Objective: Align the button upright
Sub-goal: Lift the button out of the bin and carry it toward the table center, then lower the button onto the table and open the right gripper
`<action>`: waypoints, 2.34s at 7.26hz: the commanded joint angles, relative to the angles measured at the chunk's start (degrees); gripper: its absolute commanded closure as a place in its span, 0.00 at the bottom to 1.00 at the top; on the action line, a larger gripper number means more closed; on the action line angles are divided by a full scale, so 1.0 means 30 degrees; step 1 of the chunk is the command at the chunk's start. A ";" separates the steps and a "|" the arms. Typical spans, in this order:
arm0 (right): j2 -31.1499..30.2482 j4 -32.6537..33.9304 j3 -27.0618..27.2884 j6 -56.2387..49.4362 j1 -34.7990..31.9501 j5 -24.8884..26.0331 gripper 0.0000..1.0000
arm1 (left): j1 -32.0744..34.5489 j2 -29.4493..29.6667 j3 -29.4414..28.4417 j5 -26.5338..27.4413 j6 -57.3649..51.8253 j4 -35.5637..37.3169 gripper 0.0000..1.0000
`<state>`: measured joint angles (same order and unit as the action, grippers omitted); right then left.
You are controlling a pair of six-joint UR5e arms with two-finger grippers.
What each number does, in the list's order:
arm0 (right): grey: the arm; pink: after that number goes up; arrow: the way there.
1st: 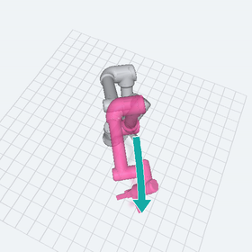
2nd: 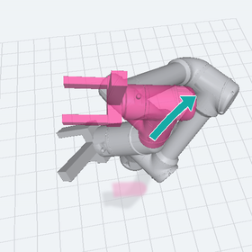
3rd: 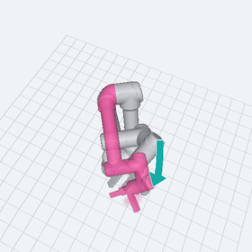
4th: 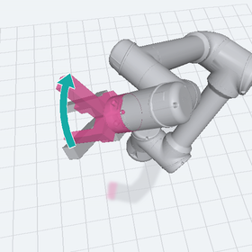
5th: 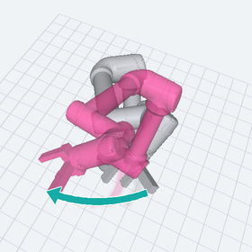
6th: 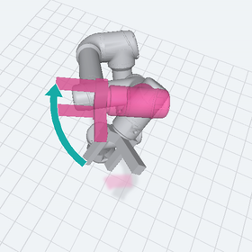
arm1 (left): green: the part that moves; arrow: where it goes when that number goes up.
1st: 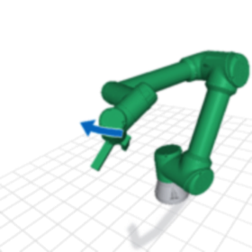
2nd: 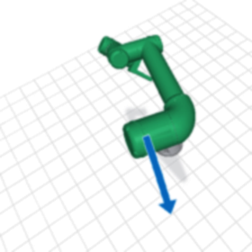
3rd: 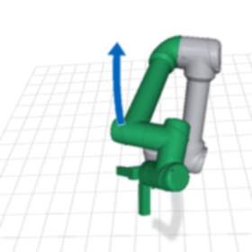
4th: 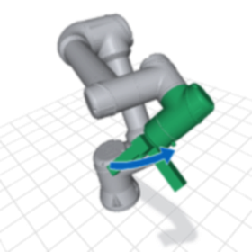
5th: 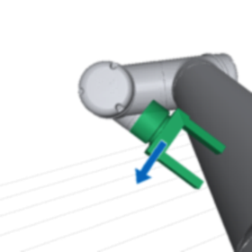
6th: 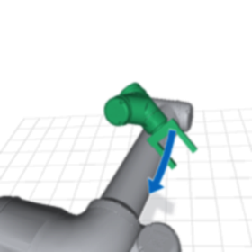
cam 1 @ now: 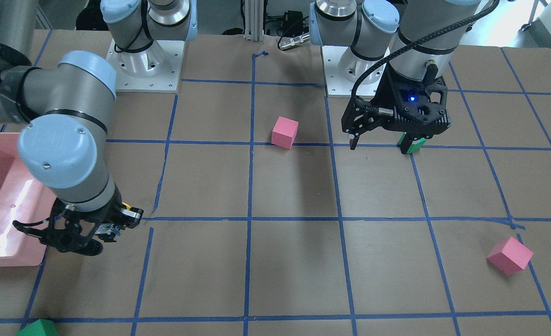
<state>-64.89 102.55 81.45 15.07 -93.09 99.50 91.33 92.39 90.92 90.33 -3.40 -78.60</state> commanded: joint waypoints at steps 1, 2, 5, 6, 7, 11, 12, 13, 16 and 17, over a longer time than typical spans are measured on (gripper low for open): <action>0.1819 0.0064 -0.1511 0.1473 -0.1835 -0.0764 1.00 | -0.0034 0.0024 -0.0013 0.0007 -0.0155 0.0010 0.00; 0.2464 0.0267 -0.1865 0.1887 -0.2480 -0.0766 1.00 | -0.0034 0.0024 -0.0013 0.0036 -0.0532 0.0010 0.00; 0.4075 0.0385 -0.3998 0.2704 -0.4032 -0.0795 1.00 | -0.0064 -0.0005 -0.0013 0.0007 -0.0799 0.0010 0.00; 0.4894 0.0879 -0.4964 0.3002 -0.4503 -0.1027 1.00 | -0.0064 -0.0005 -0.0013 0.0007 -0.0799 0.0010 0.00; 0.5424 0.0913 -0.5467 0.3382 -0.4798 -0.1552 1.00 | -0.0064 -0.0005 -0.0013 0.0007 -0.0799 0.0010 0.00; 0.6133 0.1440 -0.5472 0.3945 -0.5501 -0.2523 1.00 | -0.0064 -0.0005 -0.0013 0.0007 -0.0799 0.0010 0.00; 0.6394 0.1499 -0.5472 0.3971 -0.5591 -0.2524 1.00 | -0.0064 -0.0005 -0.0013 0.0036 -0.0799 -0.0019 0.00; 0.6484 0.1615 -0.5472 0.3856 -0.5708 -0.2553 1.00 | -0.0064 -0.0005 -0.0013 0.0036 -0.0799 -0.0019 0.00; 0.6543 0.1646 -0.5326 0.3092 -0.5914 -0.2407 1.00 | -0.0064 -0.0005 -0.0013 0.0036 -0.0799 -0.0019 0.00; 0.6543 0.1646 -0.5122 0.3180 -0.5943 -0.2407 1.00 | -0.0064 -0.0005 -0.0013 0.0036 -0.0799 -0.0019 0.00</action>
<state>-45.30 107.48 65.56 24.45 -110.77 92.21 91.14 92.37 90.88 90.44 -5.80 -78.66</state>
